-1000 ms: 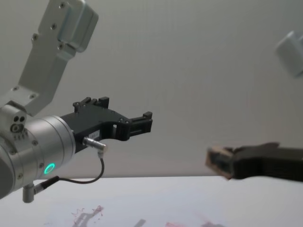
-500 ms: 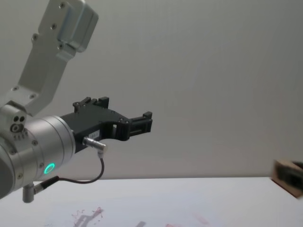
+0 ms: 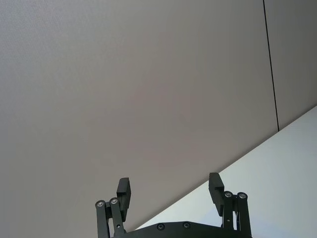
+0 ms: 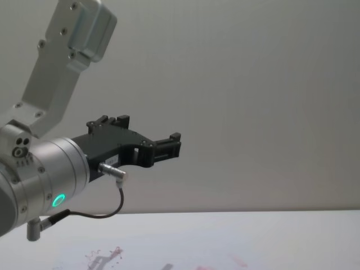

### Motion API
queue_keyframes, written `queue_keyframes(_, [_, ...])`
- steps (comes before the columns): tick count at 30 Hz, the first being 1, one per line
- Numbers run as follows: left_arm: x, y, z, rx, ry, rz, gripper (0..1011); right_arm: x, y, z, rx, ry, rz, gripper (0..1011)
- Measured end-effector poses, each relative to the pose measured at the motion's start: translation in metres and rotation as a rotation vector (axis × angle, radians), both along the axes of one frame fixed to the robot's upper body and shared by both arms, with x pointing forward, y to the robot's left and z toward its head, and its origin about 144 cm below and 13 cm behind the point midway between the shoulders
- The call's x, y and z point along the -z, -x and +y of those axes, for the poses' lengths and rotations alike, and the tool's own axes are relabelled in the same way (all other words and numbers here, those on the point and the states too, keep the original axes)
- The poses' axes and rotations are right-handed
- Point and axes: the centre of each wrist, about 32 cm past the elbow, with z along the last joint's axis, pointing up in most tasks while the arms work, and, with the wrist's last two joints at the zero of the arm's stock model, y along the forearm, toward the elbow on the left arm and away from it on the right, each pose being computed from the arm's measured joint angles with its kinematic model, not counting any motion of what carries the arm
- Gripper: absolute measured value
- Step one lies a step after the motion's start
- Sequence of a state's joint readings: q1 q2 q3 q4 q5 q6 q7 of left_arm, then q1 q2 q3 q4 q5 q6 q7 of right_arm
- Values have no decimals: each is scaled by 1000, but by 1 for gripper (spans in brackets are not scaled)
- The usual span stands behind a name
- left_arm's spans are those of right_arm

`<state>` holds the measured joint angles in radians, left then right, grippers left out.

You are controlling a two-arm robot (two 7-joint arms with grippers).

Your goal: Use the one hand to pick up the stamp and affix it onto the A4 paper.

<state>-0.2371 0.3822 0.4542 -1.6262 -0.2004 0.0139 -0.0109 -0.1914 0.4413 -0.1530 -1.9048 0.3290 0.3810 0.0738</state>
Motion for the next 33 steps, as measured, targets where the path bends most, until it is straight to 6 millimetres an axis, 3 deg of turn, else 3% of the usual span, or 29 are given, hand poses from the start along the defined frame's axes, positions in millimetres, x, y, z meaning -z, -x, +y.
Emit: queue_keyframes(33, [0,0,0,0,0,0,1001,22,-15,2,-44,68,88,217])
